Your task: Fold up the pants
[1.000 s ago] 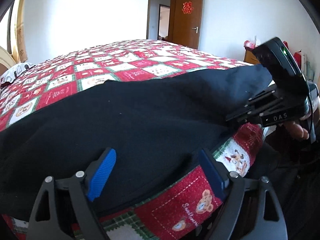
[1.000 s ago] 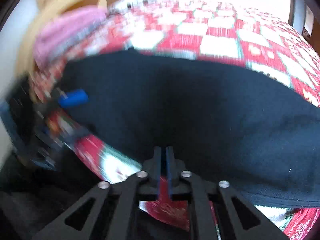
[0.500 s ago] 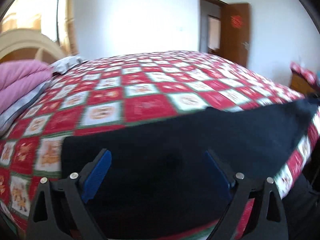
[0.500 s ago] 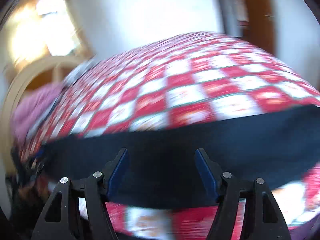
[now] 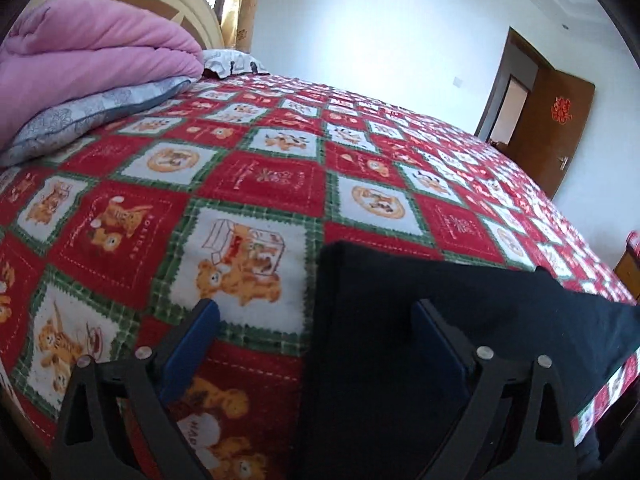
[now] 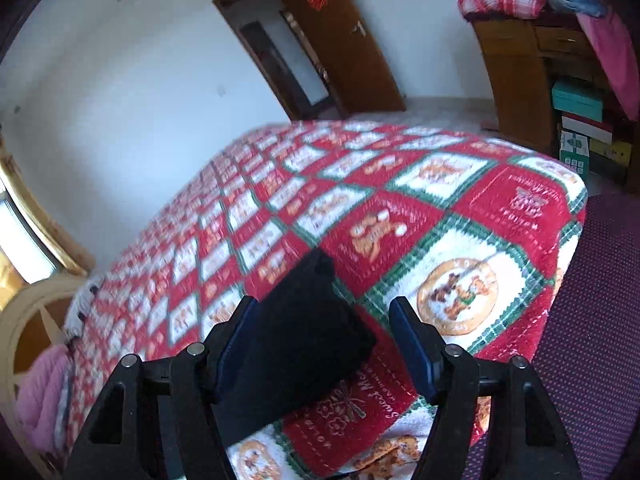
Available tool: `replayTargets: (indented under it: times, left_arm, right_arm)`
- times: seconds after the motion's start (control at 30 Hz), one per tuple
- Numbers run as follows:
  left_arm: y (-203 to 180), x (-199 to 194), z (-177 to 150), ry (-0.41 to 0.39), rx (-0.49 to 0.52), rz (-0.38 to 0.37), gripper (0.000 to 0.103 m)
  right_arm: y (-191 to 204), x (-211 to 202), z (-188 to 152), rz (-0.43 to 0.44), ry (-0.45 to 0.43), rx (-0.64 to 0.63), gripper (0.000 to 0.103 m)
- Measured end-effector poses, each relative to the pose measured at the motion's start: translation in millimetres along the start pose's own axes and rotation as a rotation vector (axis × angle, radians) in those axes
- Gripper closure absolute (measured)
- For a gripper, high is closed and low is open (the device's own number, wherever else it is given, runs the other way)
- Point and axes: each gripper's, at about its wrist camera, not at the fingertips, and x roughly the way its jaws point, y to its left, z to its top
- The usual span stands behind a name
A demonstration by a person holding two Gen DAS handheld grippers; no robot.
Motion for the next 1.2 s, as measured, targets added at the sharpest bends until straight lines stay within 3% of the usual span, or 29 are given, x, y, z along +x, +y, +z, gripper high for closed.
replayTargets:
  times: [0.1,0.23,0.4,0.47,0.53,0.6,0.93,1.2]
  left_arm:
    - [-2.2,-4.1,2.3,-0.008,0.035,0.016,0.004]
    - [5.3,-9.3,4.6,-0.042,0.046,0.065,0.004]
    - [20.9,-8.0,-4.2,-0.058,-0.018,0.046,0.0]
    - [20.7,-9.2,-4.3,-0.071,-0.017,0.054,0.0]
    - [21.6,-7.7,-5.1,-0.07,-0.029,0.042,0.0]
    - [21.8,-7.1,-5.5,-0.074,-0.034,0.039,0.0]
    - [20.0,-6.5,-6.4,-0.088,-0.021,0.049,0.0]
    - [19.3,-4.5,-9.7,-0.107,-0.024,0.065,0.0]
  right_arm:
    - [-6.2,7.7,-5.4,-0.048,0.027,0.01,0.037]
    - [-17.8,5.9,-5.4,-0.047,0.01,0.045,0.042]
    - [-12.4,21.3,-12.3,0.061,0.035,0.048,0.055]
    - [-9.1,24.0,-13.9,0.106,0.039,0.046,0.069]
    - [-8.2,30.7,-16.5,0.177,0.062,0.068,0.069]
    - [-8.7,35.5,-19.3,0.14,0.057,0.055,0.072]
    - [-20.6,34.9,-20.4,0.171,0.007,0.1,0.072]
    - [-4.4,37.2,-22.1,0.084,-0.04,0.027,0.09]
